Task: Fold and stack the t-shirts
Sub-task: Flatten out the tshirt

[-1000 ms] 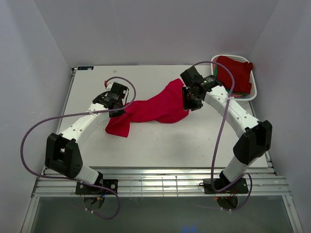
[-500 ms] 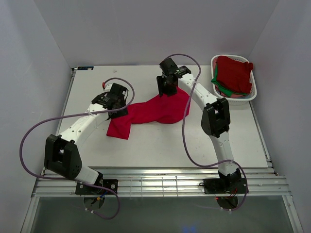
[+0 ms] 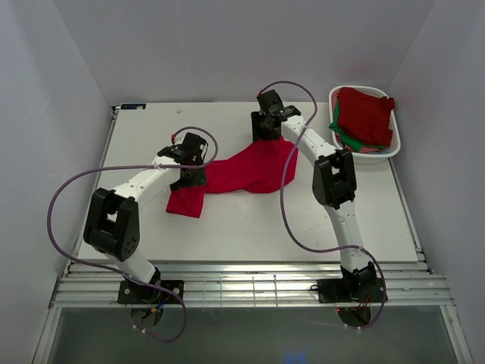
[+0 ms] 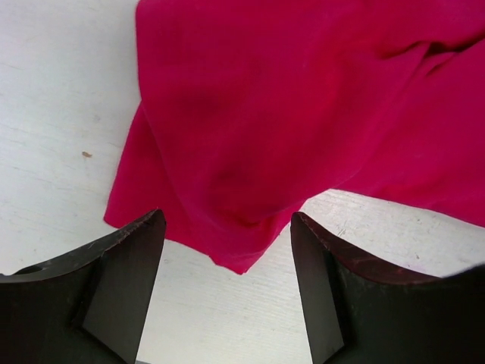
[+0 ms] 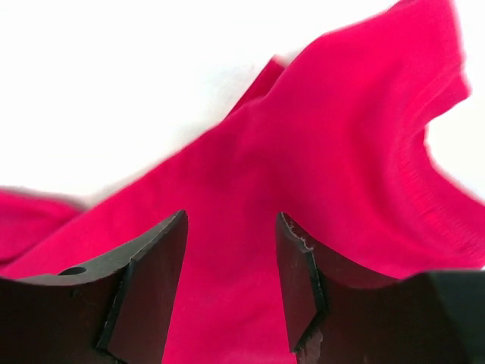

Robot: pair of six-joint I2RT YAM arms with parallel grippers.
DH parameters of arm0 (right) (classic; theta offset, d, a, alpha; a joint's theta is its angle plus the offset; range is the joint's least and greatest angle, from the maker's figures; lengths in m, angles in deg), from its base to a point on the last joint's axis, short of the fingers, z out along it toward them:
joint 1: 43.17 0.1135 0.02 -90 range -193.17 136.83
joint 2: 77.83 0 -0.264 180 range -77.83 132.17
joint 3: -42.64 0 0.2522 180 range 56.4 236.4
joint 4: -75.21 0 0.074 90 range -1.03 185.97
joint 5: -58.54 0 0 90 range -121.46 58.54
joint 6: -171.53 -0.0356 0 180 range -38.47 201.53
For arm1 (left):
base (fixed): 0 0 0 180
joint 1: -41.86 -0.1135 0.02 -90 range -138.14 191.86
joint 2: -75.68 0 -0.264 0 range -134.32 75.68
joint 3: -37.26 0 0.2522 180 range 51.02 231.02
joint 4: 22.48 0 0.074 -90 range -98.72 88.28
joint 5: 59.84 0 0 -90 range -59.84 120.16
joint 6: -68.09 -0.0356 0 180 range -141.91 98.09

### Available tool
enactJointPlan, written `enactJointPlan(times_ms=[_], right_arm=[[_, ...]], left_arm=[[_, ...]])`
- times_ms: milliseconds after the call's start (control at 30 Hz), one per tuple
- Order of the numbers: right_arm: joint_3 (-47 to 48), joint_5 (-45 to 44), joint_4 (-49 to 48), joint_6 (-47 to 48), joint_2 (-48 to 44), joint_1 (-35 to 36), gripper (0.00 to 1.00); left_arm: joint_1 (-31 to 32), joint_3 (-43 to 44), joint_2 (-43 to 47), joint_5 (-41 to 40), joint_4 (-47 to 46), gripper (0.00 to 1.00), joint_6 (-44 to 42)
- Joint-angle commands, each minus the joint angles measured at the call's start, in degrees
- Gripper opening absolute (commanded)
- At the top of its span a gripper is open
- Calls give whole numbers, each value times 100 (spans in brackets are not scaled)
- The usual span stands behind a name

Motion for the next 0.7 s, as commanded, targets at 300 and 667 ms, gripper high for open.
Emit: enactJointPlan(times_ms=[300,667], right_arm=[[472,-191,-1057,103,728,-243,58],[-247,-576,-1057,260,308,-260,8]], left_arm=[[-24,26,-801,160,-465,69,-124],[-76,324,-881,10,-456,0,-212]])
